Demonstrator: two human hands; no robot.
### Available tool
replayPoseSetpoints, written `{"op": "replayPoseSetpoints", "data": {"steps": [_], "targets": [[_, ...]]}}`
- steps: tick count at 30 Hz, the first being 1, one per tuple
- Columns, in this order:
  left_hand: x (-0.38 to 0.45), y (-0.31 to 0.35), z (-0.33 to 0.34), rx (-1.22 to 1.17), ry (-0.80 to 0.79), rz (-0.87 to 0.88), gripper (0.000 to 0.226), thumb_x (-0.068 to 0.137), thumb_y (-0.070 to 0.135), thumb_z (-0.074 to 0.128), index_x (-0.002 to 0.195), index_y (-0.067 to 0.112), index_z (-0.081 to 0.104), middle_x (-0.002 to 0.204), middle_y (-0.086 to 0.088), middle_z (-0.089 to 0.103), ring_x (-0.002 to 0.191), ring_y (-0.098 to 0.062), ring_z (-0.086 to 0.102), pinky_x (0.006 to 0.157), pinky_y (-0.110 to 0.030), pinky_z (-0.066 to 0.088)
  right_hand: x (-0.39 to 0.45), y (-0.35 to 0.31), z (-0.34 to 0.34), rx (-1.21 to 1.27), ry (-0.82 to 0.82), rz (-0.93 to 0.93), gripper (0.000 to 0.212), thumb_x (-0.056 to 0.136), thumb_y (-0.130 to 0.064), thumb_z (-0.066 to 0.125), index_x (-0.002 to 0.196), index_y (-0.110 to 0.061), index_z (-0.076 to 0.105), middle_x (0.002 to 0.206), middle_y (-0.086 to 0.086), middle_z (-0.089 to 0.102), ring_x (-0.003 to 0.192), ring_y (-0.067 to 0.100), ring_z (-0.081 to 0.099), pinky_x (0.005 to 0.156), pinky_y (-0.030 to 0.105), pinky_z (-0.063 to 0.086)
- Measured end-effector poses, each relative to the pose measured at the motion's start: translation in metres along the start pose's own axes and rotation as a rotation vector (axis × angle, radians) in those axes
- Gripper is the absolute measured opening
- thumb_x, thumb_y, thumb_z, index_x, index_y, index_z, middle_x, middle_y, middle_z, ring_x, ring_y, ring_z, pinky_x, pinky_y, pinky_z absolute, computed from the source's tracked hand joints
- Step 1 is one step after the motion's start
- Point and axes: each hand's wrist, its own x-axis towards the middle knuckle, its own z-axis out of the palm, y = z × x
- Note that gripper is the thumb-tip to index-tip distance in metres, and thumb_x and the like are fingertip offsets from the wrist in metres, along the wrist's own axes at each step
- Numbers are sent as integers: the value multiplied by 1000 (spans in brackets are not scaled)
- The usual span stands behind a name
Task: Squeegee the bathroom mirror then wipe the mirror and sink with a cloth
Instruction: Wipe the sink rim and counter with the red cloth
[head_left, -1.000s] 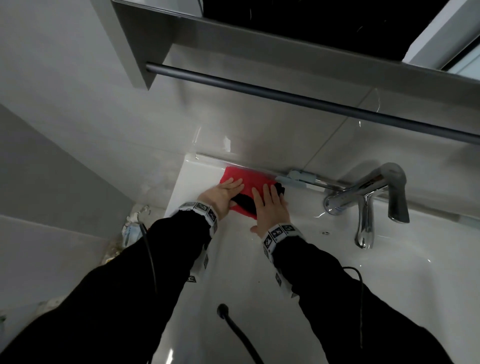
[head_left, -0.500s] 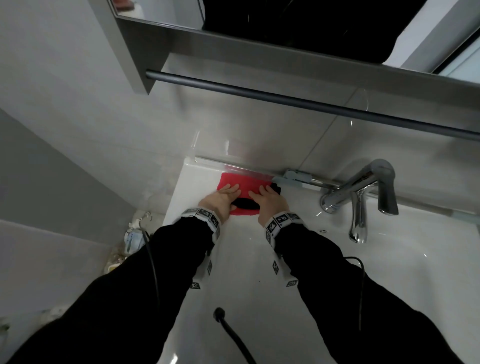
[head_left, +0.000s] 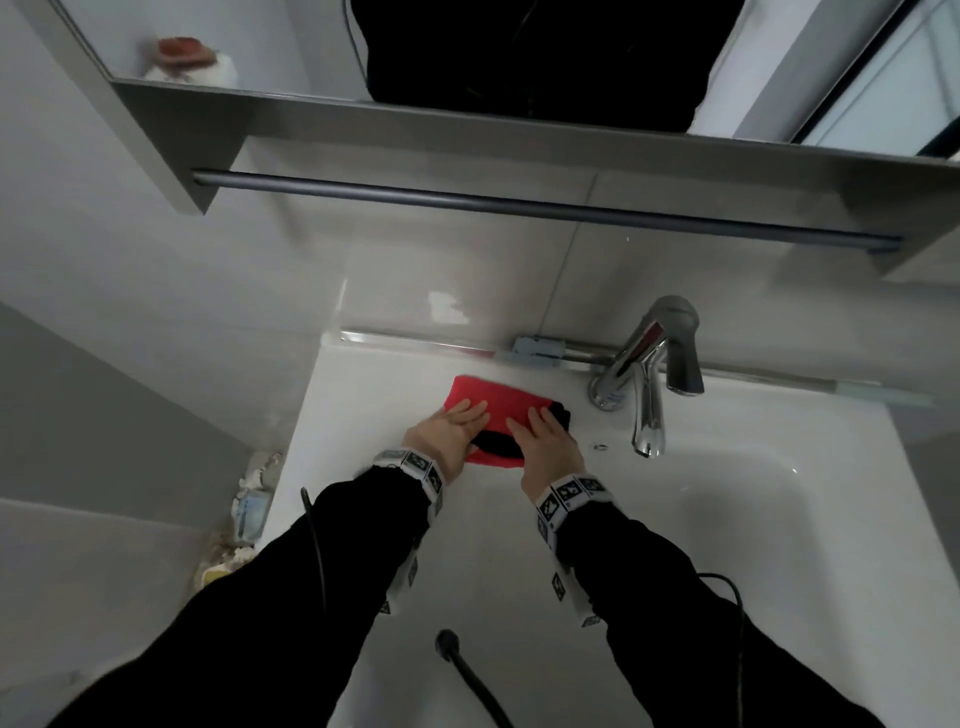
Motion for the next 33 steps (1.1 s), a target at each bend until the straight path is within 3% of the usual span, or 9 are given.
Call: {"op": "replayPoseSetpoints", "data": {"steps": [16,20,22,25,29,33], "targets": [[46,23,-9,88,-74,2,56,102,24,29,150,12,2,159,-1,-4,147,-18,-3,120,-28,2,27,25,-9,-8,34,142,60,96,-14,36,150,-27,13,159,5,1,147,20,-1,110,46,26],[43,24,-10,64,-87,16,83,92,39,53,150,11,1,159,-1,-5,147,-18,-4,120,-28,2,25,22,-11,22,16,165,59,96,-14,35,150,-29,14,159,2,2,147,18,-2,111,50,27],[42,24,-12,103,-112,40,92,86,32,63,150,10,1,159,-2,-5,147,-18,-4,116,-24,0,23,20,-13,23,5,186,59,96,-13,35,150,-29,16,159,2,4,146,19,0,109,51,29],[40,21,-12,145,-80,72,71,94,18,50,150,12,7,159,-3,2,147,-19,3,114,-21,1,16,14,-15,23,-33,230,60,95,-14,37,149,-31,17,158,2,5,146,20,1,107,54,28],[34,22,-13,131,-88,99,54,100,21,36,150,14,14,159,-2,9,146,-20,9,118,-27,8,5,6,-17,57,-58,258,58,95,-14,41,147,-31,24,157,4,11,145,23,4,110,56,27],[24,27,-18,146,-88,146,50,100,17,35,148,17,22,158,-1,16,144,-20,17,118,-32,17,-10,6,-21,95,-61,222,55,94,-14,40,146,-29,30,151,7,24,142,29,13,114,43,27]]}}
